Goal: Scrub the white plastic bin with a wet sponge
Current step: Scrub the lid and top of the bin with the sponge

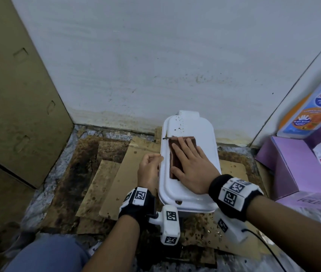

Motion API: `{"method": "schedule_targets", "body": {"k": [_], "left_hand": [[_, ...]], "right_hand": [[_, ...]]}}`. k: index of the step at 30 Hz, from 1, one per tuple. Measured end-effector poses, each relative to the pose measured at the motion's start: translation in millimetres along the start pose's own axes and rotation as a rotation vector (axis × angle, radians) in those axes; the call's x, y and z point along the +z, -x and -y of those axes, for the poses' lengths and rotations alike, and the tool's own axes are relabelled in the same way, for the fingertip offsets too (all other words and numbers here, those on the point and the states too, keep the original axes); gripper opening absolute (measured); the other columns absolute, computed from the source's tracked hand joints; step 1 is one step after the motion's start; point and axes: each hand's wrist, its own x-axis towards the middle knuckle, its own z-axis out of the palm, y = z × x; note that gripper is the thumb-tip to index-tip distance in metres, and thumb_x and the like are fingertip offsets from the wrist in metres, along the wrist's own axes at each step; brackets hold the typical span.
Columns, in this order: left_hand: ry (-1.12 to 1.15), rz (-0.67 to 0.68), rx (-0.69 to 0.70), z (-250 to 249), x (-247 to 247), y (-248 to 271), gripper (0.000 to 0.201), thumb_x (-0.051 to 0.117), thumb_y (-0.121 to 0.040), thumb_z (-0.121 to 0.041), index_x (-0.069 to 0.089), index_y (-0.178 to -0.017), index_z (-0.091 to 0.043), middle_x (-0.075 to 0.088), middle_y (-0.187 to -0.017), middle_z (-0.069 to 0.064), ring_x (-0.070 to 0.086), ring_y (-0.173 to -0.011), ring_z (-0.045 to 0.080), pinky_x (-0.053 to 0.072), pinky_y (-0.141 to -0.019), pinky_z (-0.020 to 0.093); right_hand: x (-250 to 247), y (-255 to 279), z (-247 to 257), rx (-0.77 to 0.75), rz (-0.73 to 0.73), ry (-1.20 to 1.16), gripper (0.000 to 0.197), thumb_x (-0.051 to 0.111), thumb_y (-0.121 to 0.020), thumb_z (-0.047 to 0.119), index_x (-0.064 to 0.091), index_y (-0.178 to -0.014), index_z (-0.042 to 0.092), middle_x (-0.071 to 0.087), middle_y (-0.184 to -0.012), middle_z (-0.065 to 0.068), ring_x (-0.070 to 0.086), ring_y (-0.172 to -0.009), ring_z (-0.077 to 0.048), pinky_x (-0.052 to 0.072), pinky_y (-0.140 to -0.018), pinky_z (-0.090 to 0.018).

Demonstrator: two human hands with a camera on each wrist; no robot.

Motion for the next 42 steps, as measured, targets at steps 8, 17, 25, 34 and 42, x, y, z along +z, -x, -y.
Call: {"method": "schedule_targets", "body": {"k": [8,17,25,34,42], "left_hand": [[0.001,-0.062,0.07,-7,25,-12,0.025,0.064,-0.093,-0.026,0.067,-0.117,-0.027,0.066,-0.105,-0.006,0.065,-0.101,0.02,0.053,-0.092,0.039],[-0.15,-0.105,0.172,0,22,-10,0.023,0.059,-0.094,-0.033,0.067,-0.115,-0.036,0.068,-0.108,-0.002,0.066,-0.097,0.018,0.056,-0.088,0.042],[-0.168,-0.133,0.175,3,22,-9,0.032,0.058,-0.095,-0.026,0.068,-0.125,-0.03,0.067,-0.123,-0.008,0.063,-0.108,0.013,0.053,-0.094,0.035],[-0.109,-0.134,0.147,6,21,-11,0.03,0.059,-0.094,-0.025,0.069,-0.121,-0.033,0.07,-0.103,-0.014,0.067,-0.096,0.013,0.056,-0.083,0.031],[-0.13,-0.134,0.135,4,21,-7,0.03,0.059,-0.093,-0.028,0.069,-0.121,-0.033,0.071,-0.115,-0.011,0.066,-0.104,0.015,0.055,-0.094,0.042]], "right_hand": [[-32,-61,-20,0.053,0.06,0.001,0.07,0.029,-0.099,0.048,-0.006,-0.154,0.023,-0.017,-0.161,-0.002,-0.014,-0.149,-0.021,-0.001,-0.121,-0.043],[-16,-24,-18,-0.052,0.045,0.037,0.065,0.021,-0.102,0.046,-0.011,-0.153,0.023,-0.023,-0.159,0.0,-0.022,-0.146,-0.02,-0.005,-0.121,-0.041],[-32,-74,-23,0.022,0.038,0.017,0.065,0.025,-0.101,0.045,-0.007,-0.154,0.025,-0.017,-0.161,0.0,-0.015,-0.149,-0.02,-0.002,-0.121,-0.042],[-30,-65,-31,0.042,0.033,0.011,0.065,0.023,-0.101,0.047,-0.009,-0.153,0.022,-0.021,-0.16,-0.002,-0.018,-0.148,-0.021,-0.002,-0.121,-0.042],[-33,-67,-30,0.043,0.06,0.037,0.069,0.025,-0.1,0.051,-0.009,-0.153,0.025,-0.02,-0.16,-0.001,-0.017,-0.148,-0.019,-0.003,-0.121,-0.042]]}}
